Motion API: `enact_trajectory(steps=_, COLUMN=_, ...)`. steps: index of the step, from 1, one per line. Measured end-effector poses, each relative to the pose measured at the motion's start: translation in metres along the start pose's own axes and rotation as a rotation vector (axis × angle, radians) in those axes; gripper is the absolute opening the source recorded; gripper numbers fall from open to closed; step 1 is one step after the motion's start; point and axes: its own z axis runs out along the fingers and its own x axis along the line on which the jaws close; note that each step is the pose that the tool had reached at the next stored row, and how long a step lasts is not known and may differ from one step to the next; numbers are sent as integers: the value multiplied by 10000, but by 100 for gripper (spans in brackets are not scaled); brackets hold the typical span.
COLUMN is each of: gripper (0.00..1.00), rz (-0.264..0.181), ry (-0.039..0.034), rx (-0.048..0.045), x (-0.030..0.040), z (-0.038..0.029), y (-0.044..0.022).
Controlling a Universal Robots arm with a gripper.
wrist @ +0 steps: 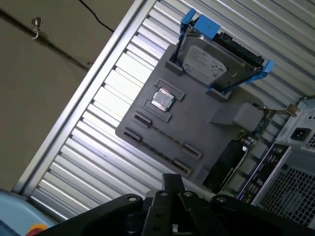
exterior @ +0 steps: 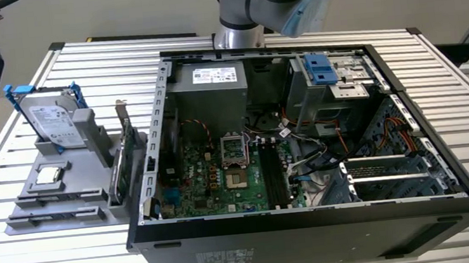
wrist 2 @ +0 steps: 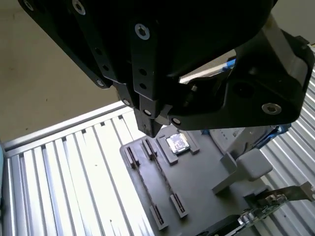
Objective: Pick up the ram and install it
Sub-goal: 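Pick up the ram and move it above insertion slot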
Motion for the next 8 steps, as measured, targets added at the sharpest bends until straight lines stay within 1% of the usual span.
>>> enact_trajectory(steps=8, gripper=0, rz=-882, ry=43, rx=-15, x=-1, z=0, y=2)
